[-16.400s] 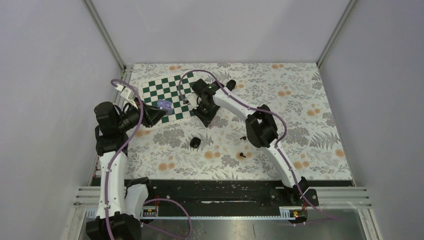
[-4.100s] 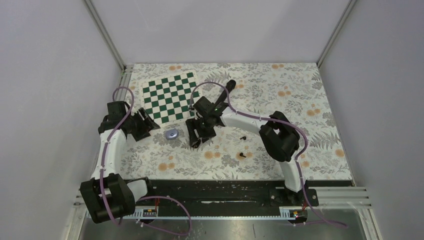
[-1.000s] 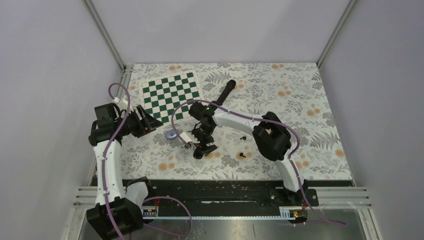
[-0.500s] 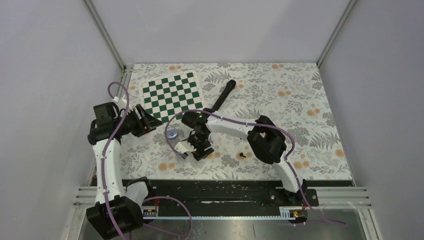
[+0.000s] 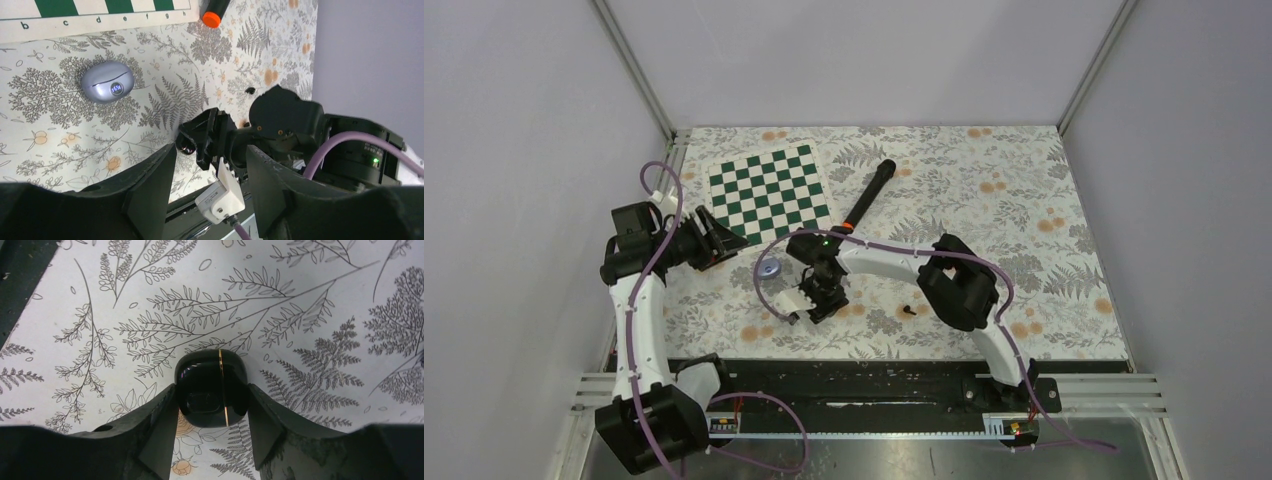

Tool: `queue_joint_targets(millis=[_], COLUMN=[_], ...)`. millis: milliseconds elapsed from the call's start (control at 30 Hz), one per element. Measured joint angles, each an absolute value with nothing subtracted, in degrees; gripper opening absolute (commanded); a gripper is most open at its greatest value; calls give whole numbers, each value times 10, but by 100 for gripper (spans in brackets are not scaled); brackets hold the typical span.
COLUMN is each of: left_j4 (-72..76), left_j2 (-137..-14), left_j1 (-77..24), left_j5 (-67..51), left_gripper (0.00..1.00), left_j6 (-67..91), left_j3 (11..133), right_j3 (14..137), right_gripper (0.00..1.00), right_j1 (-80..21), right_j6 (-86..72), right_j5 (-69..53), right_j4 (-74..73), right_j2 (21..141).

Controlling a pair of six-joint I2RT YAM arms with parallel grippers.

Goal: Insert the wireless bluetooth earbuds into the charging case
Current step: Pick up the charging case at the center of the board, then open the charging case at the center of the board.

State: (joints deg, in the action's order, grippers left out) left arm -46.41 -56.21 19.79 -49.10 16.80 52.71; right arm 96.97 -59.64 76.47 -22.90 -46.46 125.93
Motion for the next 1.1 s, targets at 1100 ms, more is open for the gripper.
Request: queue_joint_targets(millis=[1100], left_j4=[-101], left_j2=[-733], left_j1=[-182], left_j5=[-569], left_gripper=[57], left_j6=[217], left_j3=[723], right_j3=[700], right_gripper=[5], right_j1=[-500], right_j6=[382], right_j5=[-49], right_j4=[-112], right_j2=[714])
